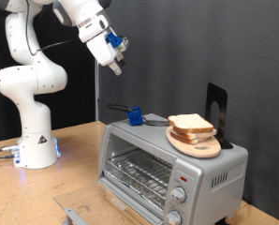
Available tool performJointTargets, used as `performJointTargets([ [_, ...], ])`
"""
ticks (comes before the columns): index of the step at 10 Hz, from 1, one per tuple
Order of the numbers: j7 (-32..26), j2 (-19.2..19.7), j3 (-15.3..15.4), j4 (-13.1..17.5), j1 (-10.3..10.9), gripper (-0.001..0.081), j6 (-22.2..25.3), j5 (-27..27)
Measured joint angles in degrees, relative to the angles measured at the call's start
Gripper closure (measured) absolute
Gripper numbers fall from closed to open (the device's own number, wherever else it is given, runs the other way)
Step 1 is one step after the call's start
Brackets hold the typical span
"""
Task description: Make a piece of toast with the oven
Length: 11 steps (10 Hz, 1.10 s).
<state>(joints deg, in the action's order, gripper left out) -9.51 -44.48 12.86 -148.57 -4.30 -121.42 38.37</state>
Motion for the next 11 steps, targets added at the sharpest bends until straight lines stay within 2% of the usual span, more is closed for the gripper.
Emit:
performJointTargets([
  [3, 4.1, -1.4, 2.3, -0.6, -0.2, -0.0003, 1.2, -1.1],
  [6, 3.7, -1.2, 2.2, -0.5, -0.4, -0.0003, 2.0, -1.4],
  [8, 0.9, 0.5, 2.1, -0.1, -0.4, -0.0003, 2.8, -2.9],
  [11, -1.9, 5.4, 2.1, 1.1, -0.5, -0.0003, 2.2, -4.7],
])
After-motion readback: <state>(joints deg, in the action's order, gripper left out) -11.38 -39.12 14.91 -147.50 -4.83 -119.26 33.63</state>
